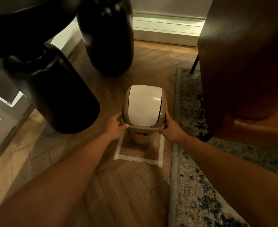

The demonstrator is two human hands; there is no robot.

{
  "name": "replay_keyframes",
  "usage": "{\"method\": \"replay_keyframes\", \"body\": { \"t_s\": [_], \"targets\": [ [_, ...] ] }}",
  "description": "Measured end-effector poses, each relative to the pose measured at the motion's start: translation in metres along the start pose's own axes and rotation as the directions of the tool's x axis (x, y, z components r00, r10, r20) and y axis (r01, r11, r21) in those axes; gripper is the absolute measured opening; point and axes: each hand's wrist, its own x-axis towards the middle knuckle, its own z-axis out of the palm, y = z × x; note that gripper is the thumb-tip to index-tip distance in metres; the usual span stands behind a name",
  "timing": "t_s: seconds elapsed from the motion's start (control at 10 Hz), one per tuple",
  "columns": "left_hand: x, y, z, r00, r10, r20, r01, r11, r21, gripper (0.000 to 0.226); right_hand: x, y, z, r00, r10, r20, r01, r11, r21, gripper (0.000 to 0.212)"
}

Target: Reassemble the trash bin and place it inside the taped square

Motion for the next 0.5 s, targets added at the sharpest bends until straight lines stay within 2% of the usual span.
{"method": "replay_keyframes", "body": {
  "t_s": [0.3,0.5],
  "targets": [
    [-0.004,-0.001,0.002,0.999,0.035,-0.018,-0.035,0.999,0.018,0.072,-0.004,0.003,0.002,1.0,0.005,-0.017,-0.004,1.0,0.026,0.099],
    [-0.012,-0.012,0.013,0.982,0.079,-0.171,-0.071,0.996,0.055,0.065,-0.01,0.006,0.002,0.998,-0.015,-0.059,0.019,0.997,0.081,0.086]
  ]
}}
